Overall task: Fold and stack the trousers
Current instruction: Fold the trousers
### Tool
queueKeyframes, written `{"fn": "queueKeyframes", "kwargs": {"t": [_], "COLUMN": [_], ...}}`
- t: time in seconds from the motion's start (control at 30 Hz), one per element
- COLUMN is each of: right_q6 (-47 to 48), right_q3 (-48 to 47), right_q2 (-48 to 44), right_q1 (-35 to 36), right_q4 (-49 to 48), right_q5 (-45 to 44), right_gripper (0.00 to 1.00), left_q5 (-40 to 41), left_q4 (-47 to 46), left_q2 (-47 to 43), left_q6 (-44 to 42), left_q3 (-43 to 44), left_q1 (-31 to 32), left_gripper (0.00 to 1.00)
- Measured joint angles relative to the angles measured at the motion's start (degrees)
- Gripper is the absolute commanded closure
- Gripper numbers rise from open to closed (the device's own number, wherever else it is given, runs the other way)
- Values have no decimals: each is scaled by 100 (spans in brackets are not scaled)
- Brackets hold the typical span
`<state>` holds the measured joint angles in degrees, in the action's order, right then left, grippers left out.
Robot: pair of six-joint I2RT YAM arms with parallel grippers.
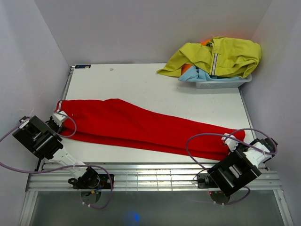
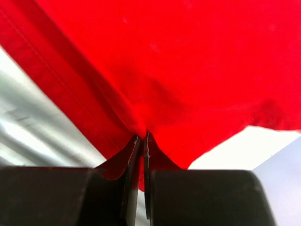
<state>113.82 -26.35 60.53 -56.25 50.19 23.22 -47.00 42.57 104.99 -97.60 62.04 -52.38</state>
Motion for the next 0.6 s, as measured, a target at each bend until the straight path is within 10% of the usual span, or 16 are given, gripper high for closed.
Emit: {"fn": "queueKeyframes", "kwargs": {"t": [0.43,0.6], "right_q6": [144,103], "right_q3": [-378,-682], "right_q2": [1755,1864], "right_q1": [752,940], "right_q4": [-3416,-3187], "right_q5": [922,538], "right_gripper": [92,61], "left_q5": [297,562], "left_q4": [315,761], "left_q2": [192,245], "left_q6": [772,275], "left_q3": [435,684], "left_q1": [984,1134], "left_gripper": [100,42]}}
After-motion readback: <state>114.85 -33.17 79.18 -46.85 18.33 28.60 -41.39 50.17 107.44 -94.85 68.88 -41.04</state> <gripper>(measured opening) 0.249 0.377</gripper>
